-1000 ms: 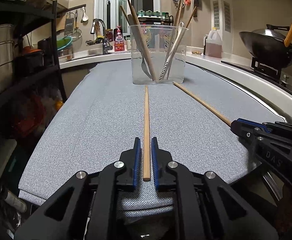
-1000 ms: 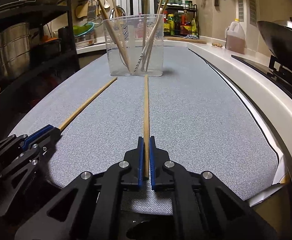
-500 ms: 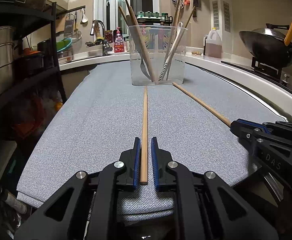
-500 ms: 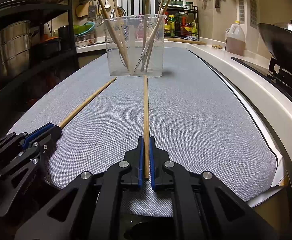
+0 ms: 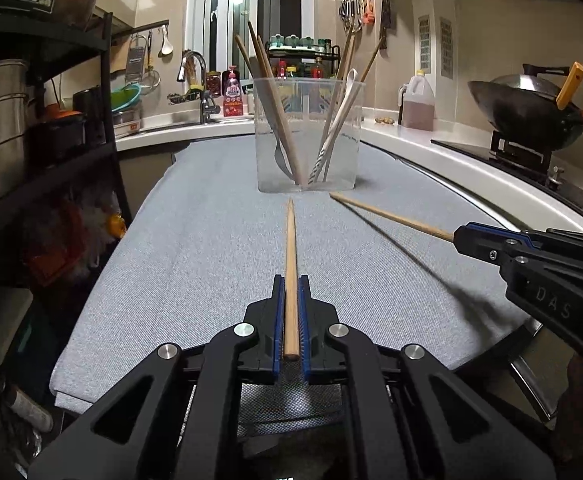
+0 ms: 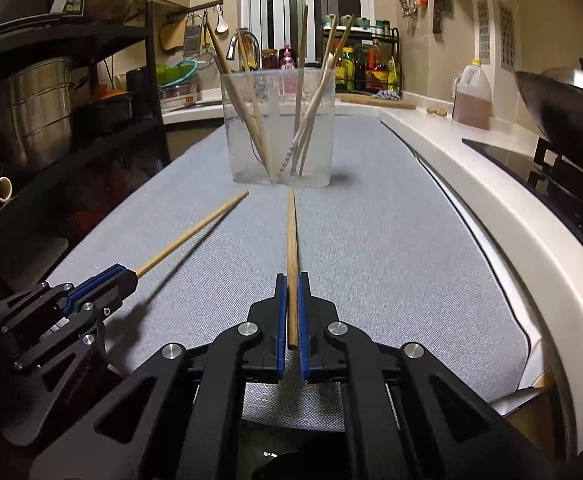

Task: Organize utensils
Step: 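Lift both chopsticks upright and carry them above the container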

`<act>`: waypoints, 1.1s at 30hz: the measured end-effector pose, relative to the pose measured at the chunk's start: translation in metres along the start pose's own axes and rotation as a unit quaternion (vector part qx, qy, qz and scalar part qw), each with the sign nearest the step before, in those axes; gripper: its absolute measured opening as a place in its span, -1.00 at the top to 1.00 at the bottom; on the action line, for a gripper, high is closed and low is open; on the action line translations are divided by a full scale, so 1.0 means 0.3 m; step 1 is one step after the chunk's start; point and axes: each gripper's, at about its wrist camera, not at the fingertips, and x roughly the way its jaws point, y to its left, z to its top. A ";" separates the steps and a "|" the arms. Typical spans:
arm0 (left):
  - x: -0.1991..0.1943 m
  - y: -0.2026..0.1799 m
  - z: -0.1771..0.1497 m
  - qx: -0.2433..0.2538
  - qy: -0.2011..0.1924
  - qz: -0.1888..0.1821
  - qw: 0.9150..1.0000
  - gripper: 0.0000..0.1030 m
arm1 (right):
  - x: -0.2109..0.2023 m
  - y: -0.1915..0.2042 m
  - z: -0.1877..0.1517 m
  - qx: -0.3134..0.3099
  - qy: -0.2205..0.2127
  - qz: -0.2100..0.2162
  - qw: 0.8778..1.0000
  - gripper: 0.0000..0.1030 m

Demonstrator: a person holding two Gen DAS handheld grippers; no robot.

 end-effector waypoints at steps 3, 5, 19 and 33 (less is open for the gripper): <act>-0.018 -0.002 0.012 0.000 -0.007 -0.001 1.000 0.87 | -0.030 0.001 0.019 -0.004 -0.011 -0.001 1.000 0.90; -0.030 -0.001 0.020 -0.002 -0.012 -0.002 1.000 0.87 | -0.048 -0.003 0.027 -0.003 -0.017 -0.001 1.000 0.90; -0.088 0.005 0.066 -0.006 -0.031 -0.008 0.999 0.87 | -0.128 -0.017 0.090 0.003 -0.048 0.010 0.999 0.90; -0.119 0.114 0.253 -0.016 -0.057 -0.019 0.998 0.87 | -0.183 -0.007 0.247 0.009 -0.081 0.037 0.996 0.89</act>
